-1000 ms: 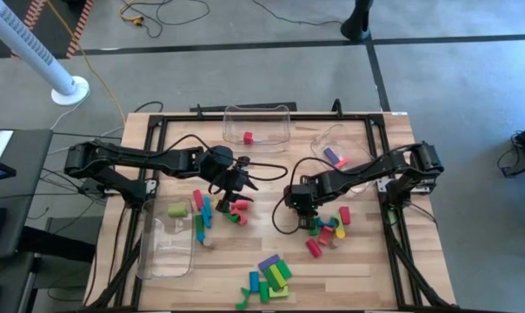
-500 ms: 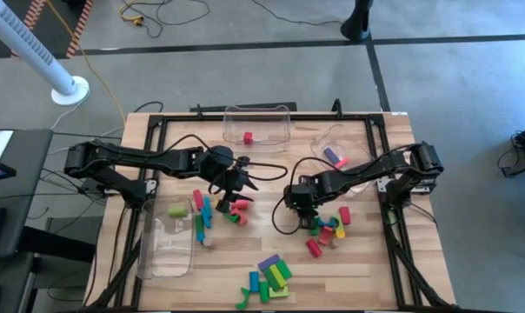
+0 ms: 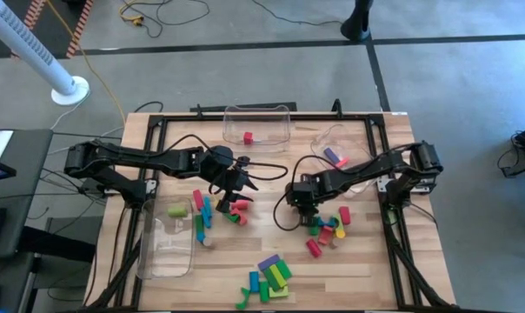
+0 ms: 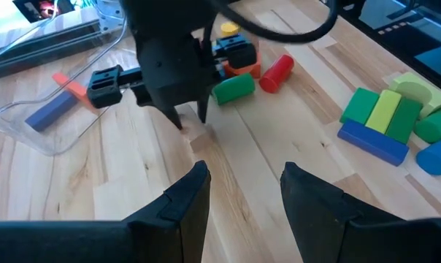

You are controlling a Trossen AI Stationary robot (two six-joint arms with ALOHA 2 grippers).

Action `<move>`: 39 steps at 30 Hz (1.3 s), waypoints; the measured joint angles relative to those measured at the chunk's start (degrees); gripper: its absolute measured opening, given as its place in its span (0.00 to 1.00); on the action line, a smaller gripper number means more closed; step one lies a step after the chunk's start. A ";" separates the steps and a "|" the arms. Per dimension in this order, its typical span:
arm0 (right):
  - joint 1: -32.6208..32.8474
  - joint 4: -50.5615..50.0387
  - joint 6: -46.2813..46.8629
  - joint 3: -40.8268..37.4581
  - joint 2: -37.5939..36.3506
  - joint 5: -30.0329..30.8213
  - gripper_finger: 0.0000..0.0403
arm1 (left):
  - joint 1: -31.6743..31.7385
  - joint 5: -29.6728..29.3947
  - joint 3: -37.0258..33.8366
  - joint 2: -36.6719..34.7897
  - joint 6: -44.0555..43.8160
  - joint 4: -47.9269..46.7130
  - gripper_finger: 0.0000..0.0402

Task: Sort blocks by size
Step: Put the brown arch block into the middle transparent bin

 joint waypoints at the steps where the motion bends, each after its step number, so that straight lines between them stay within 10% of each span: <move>1: 0.01 0.06 0.02 -0.12 0.01 0.09 0.42 | 0.00 0.00 0.00 0.00 0.00 0.00 0.40; 39: 0.78 1.84 -4.60 4.18 -0.15 0.09 0.15 | 0.83 1.53 0.00 -0.37 0.24 5.36 0.40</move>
